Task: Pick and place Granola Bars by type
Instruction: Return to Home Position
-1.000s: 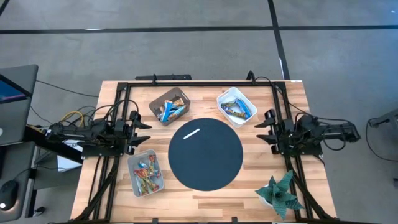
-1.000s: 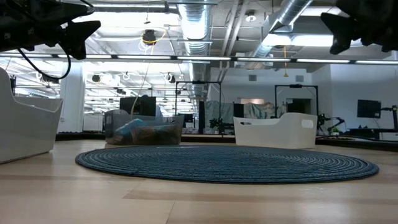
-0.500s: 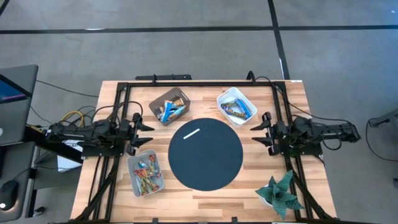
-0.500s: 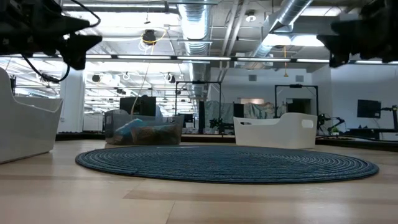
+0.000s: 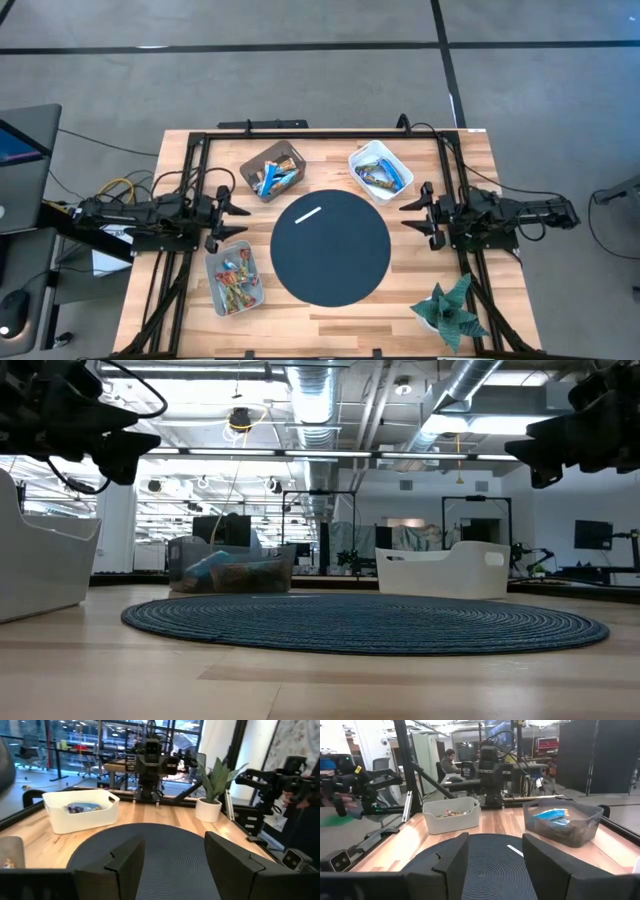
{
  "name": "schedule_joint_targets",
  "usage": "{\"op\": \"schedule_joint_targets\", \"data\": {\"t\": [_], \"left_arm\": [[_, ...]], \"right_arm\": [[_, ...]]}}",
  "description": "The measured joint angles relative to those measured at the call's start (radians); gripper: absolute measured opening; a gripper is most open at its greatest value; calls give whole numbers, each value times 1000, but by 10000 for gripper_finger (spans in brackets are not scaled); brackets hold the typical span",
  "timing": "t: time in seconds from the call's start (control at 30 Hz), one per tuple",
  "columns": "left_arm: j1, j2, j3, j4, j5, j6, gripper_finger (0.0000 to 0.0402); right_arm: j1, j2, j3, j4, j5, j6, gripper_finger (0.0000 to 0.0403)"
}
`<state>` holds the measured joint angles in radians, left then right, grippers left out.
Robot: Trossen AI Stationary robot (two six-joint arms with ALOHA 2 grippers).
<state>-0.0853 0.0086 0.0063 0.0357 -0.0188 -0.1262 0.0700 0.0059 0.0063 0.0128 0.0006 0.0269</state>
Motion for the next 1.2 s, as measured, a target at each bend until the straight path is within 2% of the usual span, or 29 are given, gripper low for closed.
{"op": "schedule_joint_targets", "data": {"t": [0.23,1.2], "left_arm": [[-6,0,0,5,64,44,199],[-6,0,0,1,33,41,199]], "right_arm": [[0,0,0,0,1,0,177],[0,0,-1,0,0,0,177]]}}
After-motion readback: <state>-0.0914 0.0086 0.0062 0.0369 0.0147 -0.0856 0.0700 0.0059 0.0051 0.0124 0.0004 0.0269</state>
